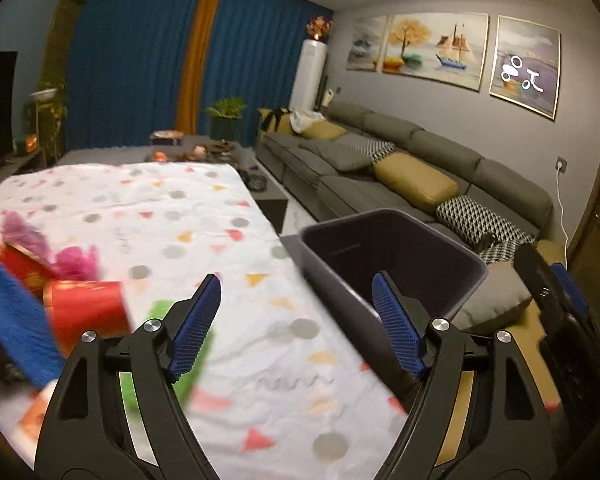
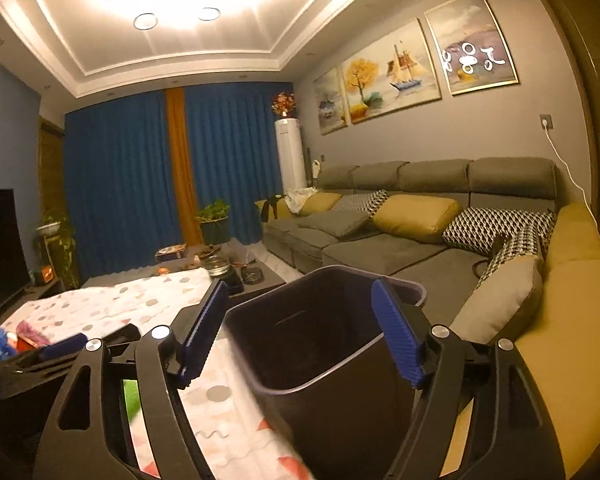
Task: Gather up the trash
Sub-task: 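Move both open tools back to the trash pile on the table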
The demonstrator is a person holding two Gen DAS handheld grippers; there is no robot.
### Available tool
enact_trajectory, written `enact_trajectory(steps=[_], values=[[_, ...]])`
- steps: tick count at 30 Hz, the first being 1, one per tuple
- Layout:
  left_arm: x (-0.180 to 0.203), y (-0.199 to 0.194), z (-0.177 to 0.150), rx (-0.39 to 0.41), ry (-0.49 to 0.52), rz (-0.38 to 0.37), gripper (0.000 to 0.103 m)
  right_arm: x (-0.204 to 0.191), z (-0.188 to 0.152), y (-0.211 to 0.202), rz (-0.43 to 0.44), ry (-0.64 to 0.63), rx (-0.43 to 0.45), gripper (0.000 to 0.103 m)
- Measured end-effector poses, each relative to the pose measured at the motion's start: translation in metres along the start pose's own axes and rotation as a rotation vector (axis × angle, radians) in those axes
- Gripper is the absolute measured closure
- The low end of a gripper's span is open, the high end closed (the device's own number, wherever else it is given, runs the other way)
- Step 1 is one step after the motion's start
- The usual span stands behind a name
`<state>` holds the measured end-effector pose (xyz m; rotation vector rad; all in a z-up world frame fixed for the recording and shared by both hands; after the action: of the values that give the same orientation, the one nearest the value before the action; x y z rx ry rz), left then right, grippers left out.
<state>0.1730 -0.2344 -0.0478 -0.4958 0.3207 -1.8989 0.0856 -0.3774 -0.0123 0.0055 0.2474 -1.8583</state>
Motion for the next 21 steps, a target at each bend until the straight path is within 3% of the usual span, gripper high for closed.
enact_trajectory(steps=[10, 18, 21], values=[[-0.083, -0.089, -0.005, 0.101, -0.057, 0.117, 0.026, -0.081, -0.018, -0.046, 0.159, -0.063, -0.009, 0.029], [-0.189, -0.140, -0.032, 0.125, -0.073, 0.315, 0.026, -0.152, -0.046, -0.079, 0.322, -0.113, -0.059, 0.029], [-0.227, -0.157, -0.043, 0.134, -0.108, 0.353, 0.026, -0.173, -0.062, -0.086, 0.367, -0.127, -0.095, 0.029]])
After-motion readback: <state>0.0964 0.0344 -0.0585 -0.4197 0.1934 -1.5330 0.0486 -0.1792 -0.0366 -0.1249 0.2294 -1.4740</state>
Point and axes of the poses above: each gripper's, at about its wrist camera, not at the fingertips, and y roughly the way its jaws point, x to its right, z to its top, the point moved 5 cm from there along y, roughly the way its jaws point, and after that the axes turned 1 degree about z, right-handed, at the moved point
